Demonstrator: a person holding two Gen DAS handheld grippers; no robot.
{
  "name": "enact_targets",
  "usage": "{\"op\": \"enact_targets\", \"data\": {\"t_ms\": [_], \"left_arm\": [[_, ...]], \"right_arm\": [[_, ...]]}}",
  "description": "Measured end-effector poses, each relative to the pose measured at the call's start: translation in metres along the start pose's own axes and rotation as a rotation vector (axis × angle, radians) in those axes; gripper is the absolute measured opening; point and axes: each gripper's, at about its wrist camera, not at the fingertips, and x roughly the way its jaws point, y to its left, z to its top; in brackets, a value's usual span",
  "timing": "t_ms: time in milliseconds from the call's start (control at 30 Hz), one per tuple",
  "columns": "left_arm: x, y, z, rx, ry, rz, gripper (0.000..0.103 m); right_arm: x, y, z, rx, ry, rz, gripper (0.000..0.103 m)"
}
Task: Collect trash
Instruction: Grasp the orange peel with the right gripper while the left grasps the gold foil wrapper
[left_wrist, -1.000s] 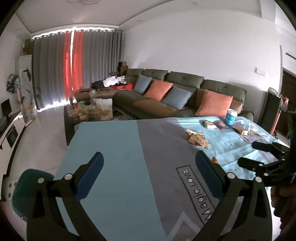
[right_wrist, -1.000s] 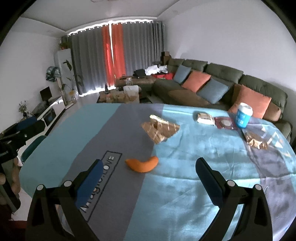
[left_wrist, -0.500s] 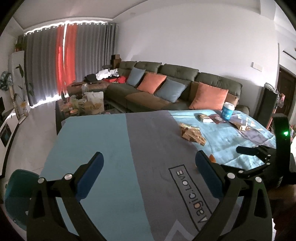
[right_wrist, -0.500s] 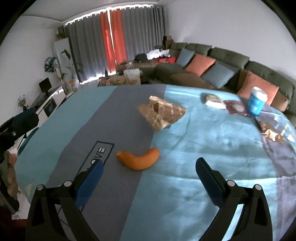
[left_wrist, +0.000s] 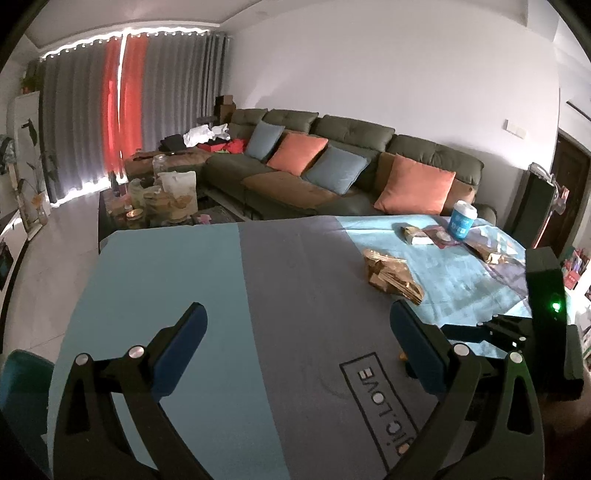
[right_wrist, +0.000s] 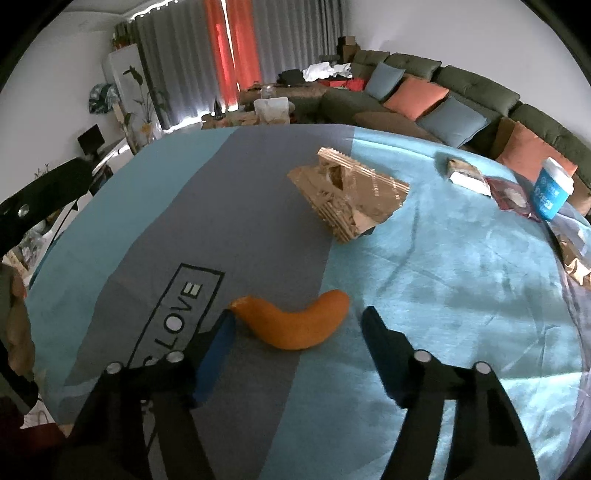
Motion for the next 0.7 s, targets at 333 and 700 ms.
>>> {"op": "enact_targets", "data": {"t_ms": [333, 700], "left_arm": [[0.032, -0.007, 0.016, 0.025, 0.029, -0.045, 0.098], [0.081, -0.042, 0.025, 0.042, 0.125, -0.126, 0.098]], "right_arm": [[-0.005, -0.008, 0.001, 0.059, -0.018, 0.019, 0.028], [-0.02, -0.036, -0.003, 0.111, -0.057, 0.019, 0.021]]}}
